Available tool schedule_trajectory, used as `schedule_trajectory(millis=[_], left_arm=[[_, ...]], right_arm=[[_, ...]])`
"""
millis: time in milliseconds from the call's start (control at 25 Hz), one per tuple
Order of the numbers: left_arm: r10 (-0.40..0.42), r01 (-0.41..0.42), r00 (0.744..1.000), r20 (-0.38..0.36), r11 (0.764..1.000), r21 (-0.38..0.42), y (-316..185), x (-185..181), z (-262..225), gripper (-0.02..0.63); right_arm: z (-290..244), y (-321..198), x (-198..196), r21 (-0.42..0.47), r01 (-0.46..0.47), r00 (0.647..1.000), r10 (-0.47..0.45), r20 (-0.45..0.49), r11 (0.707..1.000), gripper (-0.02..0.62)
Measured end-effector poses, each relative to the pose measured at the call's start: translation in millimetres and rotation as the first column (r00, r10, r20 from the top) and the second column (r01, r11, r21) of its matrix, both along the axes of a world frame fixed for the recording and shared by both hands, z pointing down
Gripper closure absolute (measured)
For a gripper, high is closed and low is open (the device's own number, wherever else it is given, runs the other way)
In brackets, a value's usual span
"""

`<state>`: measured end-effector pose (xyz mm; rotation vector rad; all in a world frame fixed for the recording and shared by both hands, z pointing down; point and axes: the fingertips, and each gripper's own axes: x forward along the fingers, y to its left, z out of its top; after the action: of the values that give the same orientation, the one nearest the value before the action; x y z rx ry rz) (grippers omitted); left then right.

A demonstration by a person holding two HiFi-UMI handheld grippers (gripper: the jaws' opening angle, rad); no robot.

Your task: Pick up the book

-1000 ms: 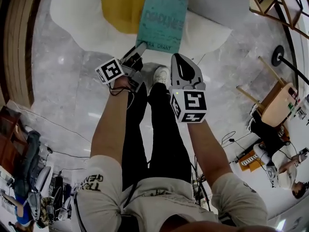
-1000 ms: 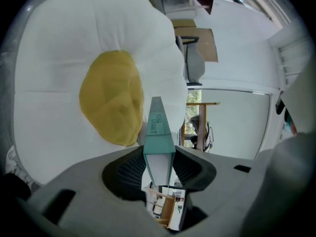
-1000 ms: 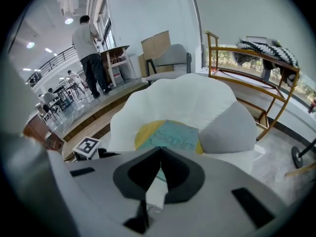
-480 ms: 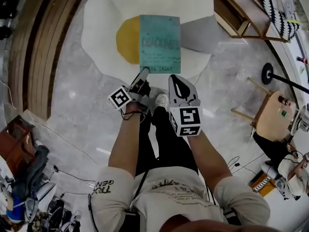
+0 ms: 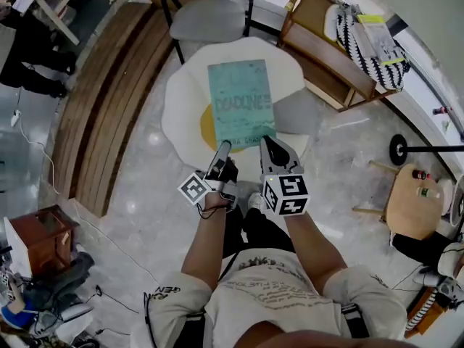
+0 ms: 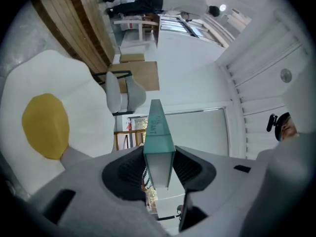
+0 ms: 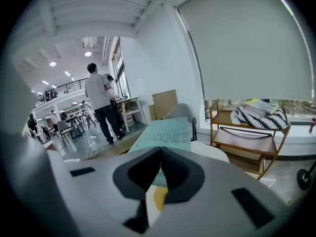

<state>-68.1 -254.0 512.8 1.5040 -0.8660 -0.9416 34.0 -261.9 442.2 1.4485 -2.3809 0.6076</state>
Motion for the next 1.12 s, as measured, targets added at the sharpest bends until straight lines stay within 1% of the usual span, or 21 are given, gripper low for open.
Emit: schedule_trajectory(millis=[40, 160, 280, 440, 520, 600, 720, 920, 1120], left_arm=[[-0.012, 0.012, 1.0, 0.016, 1.0, 0.012, -5.1, -3.3, -13.5, 0.425], [-0.044, 0.043, 0.998, 0.032, 0.999, 0.029, -16.4, -13.2, -52.6, 0.425], [-0.072, 0.067, 0.995, 0.065, 0.995, 0.08, -33.5, -30.1, -94.9, 0.425], [-0.117, 0.102, 0.986, 0.117, 0.987, 0.128, -41.8, -49.9, -139.4, 0.425], [-0.137, 0.119, 0.981, 0.135, 0.984, 0.133, -49.8, -60.2, -156.3, 0.425], [-0.151, 0.134, 0.979, 0.137, 0.983, 0.127, -54.1, -67.6, -171.4, 0.425], [-0.165, 0.145, 0.977, 0.135, 0.979, 0.146, -60.8, -73.3, -198.4, 0.425], [-0.173, 0.155, 0.977, 0.123, 0.977, 0.144, -70.5, -62.2, -225.3, 0.425], [-0.171, 0.151, 0.977, 0.124, 0.976, 0.155, -71.2, -57.9, -244.1, 0.423]], right_arm=[[-13.9, -5.1, -0.1, 0.016, -0.003, 1.0, 0.003, 0.014, 1.0, 0.569], [-55.5, -16.2, -3.8, 0.061, -0.005, 0.999, 0.002, 0.043, 0.998, 0.569], [-94.3, -28.7, -13.7, 0.12, 0.004, 0.998, -0.011, 0.057, 0.993, 0.569], [-133.0, -33.5, -12.8, 0.156, -0.015, 0.997, 0.004, 0.071, 0.988, 0.569], [-150.5, -41.2, -12.1, 0.184, -0.024, 0.997, 0.01, 0.078, 0.983, 0.569], [-167.5, -45.6, -11.3, 0.212, -0.032, 0.996, 0.015, 0.082, 0.977, 0.569], [-193.8, -51.2, -10.4, 0.262, -0.039, 0.996, 0.016, 0.088, 0.964, 0.569], [-215.5, -53.7, 1.8, 0.328, -0.042, 0.996, 0.016, 0.082, 0.944, 0.569], [-229.6, -48.8, -0.1, 0.377, -0.04, 0.996, 0.009, 0.084, 0.925, 0.571]])
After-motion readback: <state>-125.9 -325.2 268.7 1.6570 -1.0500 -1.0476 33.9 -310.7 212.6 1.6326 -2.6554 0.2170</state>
